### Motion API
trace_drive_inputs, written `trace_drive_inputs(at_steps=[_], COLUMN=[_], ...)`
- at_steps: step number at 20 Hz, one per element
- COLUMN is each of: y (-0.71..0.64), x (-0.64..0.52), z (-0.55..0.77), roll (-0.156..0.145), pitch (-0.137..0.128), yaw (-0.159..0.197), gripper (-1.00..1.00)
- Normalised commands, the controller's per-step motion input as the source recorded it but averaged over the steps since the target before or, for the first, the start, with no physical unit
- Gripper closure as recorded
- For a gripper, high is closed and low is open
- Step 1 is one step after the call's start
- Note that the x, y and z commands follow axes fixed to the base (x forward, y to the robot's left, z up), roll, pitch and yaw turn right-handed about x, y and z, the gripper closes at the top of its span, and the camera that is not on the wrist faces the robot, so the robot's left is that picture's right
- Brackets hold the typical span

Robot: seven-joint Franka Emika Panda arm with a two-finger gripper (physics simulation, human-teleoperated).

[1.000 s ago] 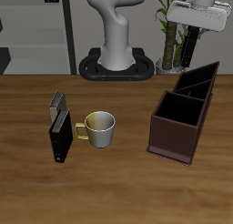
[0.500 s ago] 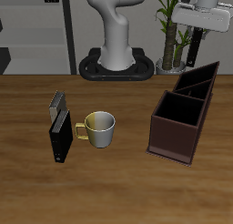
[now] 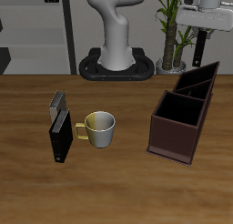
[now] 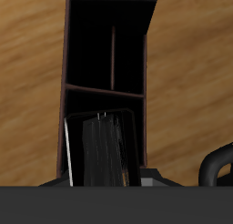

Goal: Place the left black book into the left desk caddy's left compartment

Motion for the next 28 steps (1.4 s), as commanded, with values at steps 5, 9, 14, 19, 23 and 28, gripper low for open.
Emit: trace_drive_inputs(at_steps=[5, 9, 14, 19, 23, 28], y=[0.13, 0.10, -0.05, -0.07, 0.00, 0.10], x=[0.01, 0.08, 0.10, 0.11, -0.01, -0.01], z=[-0.04, -0.12, -0.19, -0.25, -0.22, -0.37], roll=[0.033, 0.022, 0.000, -0.016, -0.008, 0.044], pitch=[0.000, 0.015, 0.011, 0.032, 0.028, 0.043], yaw=[-0.022, -0.024, -0.045, -0.043, -0.040, -0.013], gripper=[1.00, 1.00, 1.00, 1.00, 1.00, 1.00])
